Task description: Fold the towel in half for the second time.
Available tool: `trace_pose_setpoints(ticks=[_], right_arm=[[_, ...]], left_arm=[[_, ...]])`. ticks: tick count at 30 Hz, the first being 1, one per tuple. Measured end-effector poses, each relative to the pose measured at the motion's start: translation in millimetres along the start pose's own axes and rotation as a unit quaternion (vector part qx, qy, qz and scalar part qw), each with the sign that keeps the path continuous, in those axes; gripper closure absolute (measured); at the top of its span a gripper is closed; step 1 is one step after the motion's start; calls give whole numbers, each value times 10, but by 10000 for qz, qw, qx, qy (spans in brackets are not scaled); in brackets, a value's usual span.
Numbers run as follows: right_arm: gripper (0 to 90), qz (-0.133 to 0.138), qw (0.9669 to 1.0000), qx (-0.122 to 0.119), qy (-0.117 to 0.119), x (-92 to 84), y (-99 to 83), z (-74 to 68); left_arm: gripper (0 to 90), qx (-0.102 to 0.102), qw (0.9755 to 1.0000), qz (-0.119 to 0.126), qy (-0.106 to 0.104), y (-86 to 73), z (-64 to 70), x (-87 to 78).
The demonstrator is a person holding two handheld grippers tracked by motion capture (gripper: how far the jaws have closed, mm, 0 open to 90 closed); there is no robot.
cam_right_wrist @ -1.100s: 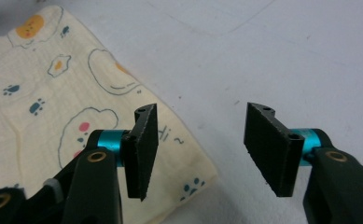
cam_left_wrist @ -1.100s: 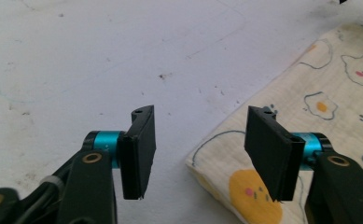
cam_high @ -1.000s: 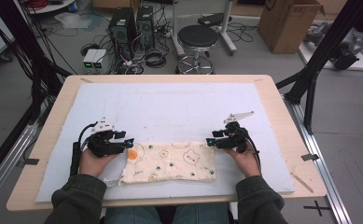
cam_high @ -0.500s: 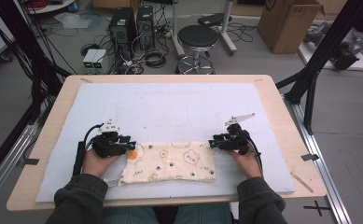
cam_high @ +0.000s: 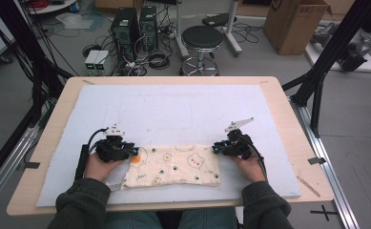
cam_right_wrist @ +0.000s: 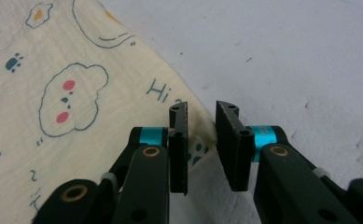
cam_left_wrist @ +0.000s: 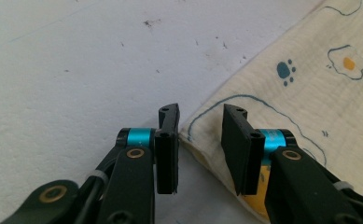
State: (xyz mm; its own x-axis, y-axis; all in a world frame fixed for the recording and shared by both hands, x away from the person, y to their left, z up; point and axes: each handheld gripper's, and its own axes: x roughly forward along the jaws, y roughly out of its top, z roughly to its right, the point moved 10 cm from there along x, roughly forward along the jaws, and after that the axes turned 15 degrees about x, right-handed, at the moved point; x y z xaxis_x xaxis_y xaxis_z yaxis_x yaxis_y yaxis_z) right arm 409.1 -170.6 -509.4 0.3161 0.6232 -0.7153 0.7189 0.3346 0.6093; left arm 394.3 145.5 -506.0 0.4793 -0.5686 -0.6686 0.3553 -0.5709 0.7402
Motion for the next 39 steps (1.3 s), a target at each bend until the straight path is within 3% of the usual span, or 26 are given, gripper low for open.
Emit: trace_pose_setpoints(ticks=[9,22,25,27,31,37,39], right_arm=[[846,-61,9999,-4,93,0,-14,-37],[853,23,9997,77,213,-39,5,-35],[852,80,9997,48,231,-49,17,-29],[852,74,9997,53,224,-46,15,-25],[851,-7,9999,44,157,-29,-2,-23],[851,-30,10000,-30,76,-7,-3,-19],[849,-40,9999,-23,98,-9,-5,-20]], left_arm=[[822,-61,9998,52,-174,25,72,24],[842,-160,9996,208,-41,59,24,-16],[803,-262,9993,278,-30,74,2,-26],[685,-399,9988,274,36,70,-35,-29],[650,-646,9969,456,58,84,-101,-53],[662,-570,9981,207,-79,38,-48,45],[659,-543,9982,224,-116,42,-37,47]])
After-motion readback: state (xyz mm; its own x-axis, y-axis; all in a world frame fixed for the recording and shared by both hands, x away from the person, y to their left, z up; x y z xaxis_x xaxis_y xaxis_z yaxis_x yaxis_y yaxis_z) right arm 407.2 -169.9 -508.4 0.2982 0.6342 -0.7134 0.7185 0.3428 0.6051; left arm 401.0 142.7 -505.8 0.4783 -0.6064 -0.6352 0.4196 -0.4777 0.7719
